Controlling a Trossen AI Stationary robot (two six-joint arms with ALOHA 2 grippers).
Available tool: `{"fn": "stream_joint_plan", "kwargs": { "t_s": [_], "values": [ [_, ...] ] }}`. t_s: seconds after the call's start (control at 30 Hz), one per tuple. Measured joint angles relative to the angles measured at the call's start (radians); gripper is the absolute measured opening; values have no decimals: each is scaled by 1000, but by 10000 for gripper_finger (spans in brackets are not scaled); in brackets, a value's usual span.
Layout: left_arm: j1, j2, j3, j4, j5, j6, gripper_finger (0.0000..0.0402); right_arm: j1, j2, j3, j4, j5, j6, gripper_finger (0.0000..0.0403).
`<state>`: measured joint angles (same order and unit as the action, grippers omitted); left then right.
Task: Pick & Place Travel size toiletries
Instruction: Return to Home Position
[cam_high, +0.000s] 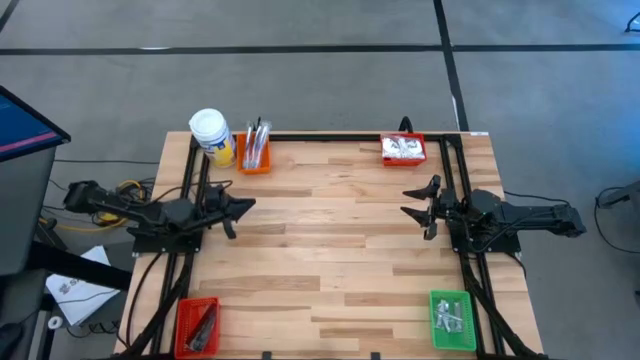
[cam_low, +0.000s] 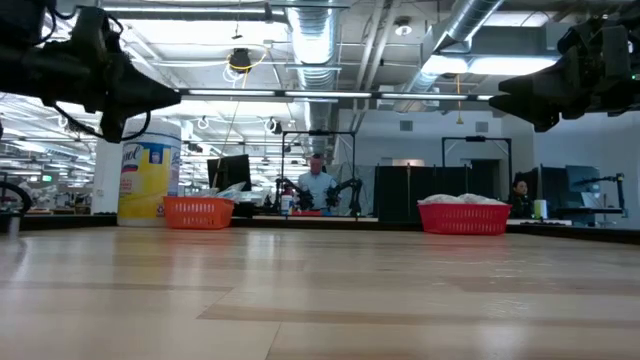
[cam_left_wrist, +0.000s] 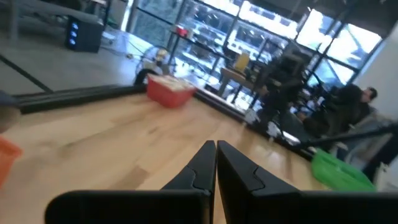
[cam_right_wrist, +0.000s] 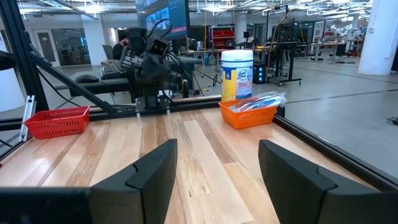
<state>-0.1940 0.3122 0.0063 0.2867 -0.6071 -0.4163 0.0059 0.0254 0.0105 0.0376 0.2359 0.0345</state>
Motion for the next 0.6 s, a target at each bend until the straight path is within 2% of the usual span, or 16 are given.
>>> {"fn": "stream_joint_plan", "kwargs": {
  "t_s": [0.17, 0.3, 0.47, 0.6],
  "values": [
    [-52, 20, 0, -34, 1, 10, 7, 0, 0, 0, 0, 0, 0, 218],
    [-63, 18, 0, -24, 35, 152, 7, 0, 0, 0, 0, 0, 0, 218],
    [-59, -42, 0, -14, 15, 163, 7, 0, 0, 0, 0, 0, 0, 218],
    [-59, -122, 0, -13, -22, 278, 7, 0, 0, 0, 0, 0, 0, 218]
  ]
}}
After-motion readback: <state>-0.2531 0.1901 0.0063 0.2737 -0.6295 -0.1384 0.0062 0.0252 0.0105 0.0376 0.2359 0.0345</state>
